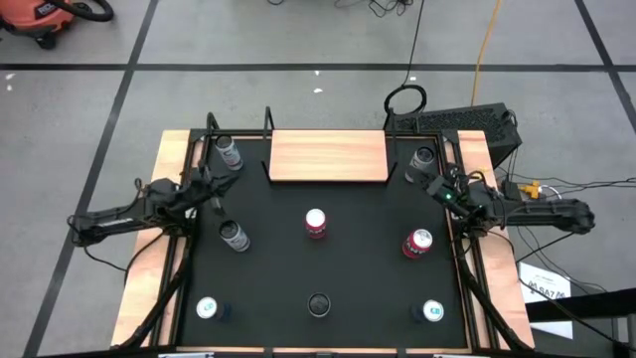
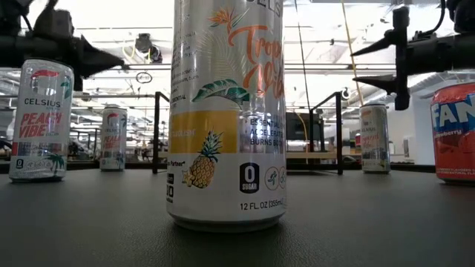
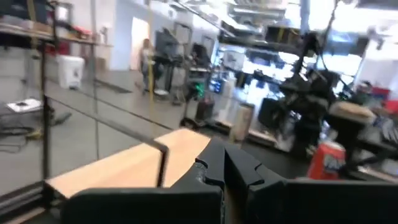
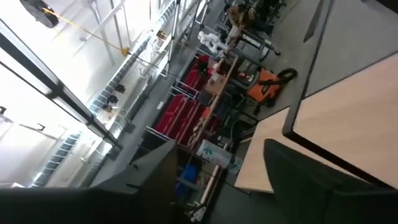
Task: Place canned beverage on shelf
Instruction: Put the top white pink soda can on the shelf
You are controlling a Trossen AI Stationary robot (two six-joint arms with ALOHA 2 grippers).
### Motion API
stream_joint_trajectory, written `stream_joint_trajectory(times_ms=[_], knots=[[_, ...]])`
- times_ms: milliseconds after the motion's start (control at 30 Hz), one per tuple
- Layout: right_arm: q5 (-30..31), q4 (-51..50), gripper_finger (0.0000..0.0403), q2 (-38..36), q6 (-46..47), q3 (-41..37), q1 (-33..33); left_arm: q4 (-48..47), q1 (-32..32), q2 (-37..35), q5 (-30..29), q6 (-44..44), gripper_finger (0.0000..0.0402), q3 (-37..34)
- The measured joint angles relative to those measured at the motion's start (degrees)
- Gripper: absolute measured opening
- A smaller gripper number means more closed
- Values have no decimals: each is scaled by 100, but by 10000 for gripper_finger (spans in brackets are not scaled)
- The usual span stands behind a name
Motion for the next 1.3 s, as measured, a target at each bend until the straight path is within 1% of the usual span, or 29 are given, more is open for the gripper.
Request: stream_joint_trajectory(times_ms=[100,167,267,333,433,500,567,700,867,1000,1133,1233,1300], knots=[[91,60,252,216,-169,224,0,-839,0,87,-279,-260,16,364],[94,52,257,380,-397,414,-2,-1226,0,195,-511,-371,42,661],[102,58,258,679,-817,739,-58,-1660,3,456,-993,-581,95,1041],[118,40,258,885,-1097,955,-127,-1741,46,667,-1257,-588,136,1360],[119,-49,258,1175,-1302,1283,-249,-2042,197,1076,-1625,-752,194,1840],[92,-168,258,1360,-1345,1510,-331,-2284,344,1410,-1686,-885,225,2167],[59,-425,258,1554,-1352,1753,-385,-2461,505,1786,-1669,-892,248,2514],[-234,-924,258,1966,-1620,2283,-486,-2871,859,2600,-1461,-1029,268,3203],[-359,-1431,259,2367,-2005,2806,-575,-3760,1450,3433,-985,-1031,270,4181],[-367,-1535,259,2514,-2093,2950,-640,-4428,2050,3942,-612,-998,270,4756],[-413,-1794,259,2592,-1829,2963,-646,-5014,2905,4501,-102,-723,270,5126],[-668,-2086,259,2668,-1653,2965,-698,-5082,3486,4938,542,-650,270,5173],[-871,-2227,259,2726,-1564,2963,-715,-5110,3767,5207,753,-458,270,5169]])
